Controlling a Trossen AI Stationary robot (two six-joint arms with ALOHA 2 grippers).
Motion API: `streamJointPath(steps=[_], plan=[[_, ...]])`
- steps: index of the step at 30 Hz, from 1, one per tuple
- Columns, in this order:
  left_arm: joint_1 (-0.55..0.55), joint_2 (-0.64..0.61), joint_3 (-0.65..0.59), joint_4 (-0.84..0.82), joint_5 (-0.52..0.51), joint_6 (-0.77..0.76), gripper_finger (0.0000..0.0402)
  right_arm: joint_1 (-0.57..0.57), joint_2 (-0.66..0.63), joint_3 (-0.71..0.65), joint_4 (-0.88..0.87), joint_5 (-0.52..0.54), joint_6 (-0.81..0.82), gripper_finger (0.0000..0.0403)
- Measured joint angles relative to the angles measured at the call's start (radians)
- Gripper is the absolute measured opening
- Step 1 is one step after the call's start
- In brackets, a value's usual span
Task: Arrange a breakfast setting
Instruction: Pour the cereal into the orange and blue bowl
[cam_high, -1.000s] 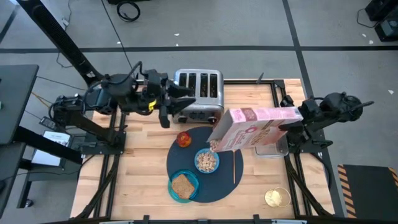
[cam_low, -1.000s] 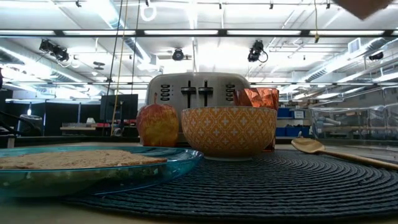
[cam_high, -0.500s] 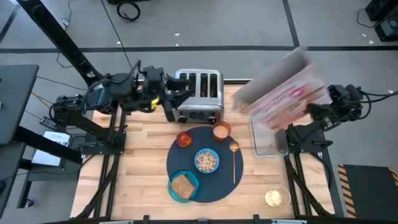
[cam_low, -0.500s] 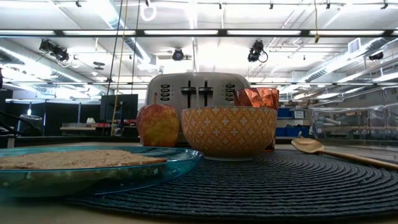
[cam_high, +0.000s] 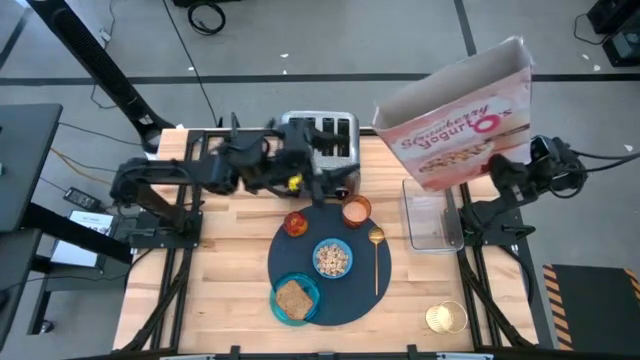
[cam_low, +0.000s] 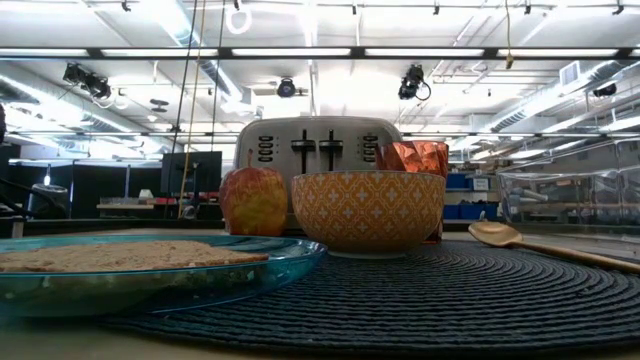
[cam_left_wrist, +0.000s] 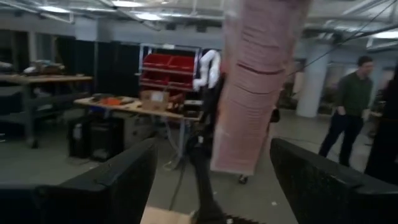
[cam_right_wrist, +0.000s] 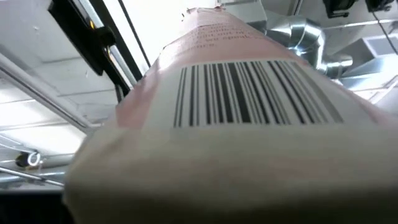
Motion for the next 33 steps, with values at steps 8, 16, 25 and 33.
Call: streamJointPath(steps=[8, 16, 25, 33], plan=[[0.007, 0.063, -0.001, 0.169, 0.092, 0.001, 0.0318, -0.048, 0.125, 0.0, 0.077, 0.029, -0.006, 0.0178], [0.025, 0.08, 0.0, 0.302, 0.106, -0.01, 0.0318, -0.127, 0.245, 0.0, 0.168, 0.022, 0.052, 0.0178], [0.047, 0.081, 0.0, 0.31, 0.112, -0.059, 0.0221, -0.184, 0.361, 0.0, 0.291, 0.013, 0.101, 0.018], [0.066, 0.079, 0.0, 0.313, 0.12, -0.063, 0.0051, -0.202, 0.38, 0.0, 0.32, 0.025, 0.098, 0.0182]])
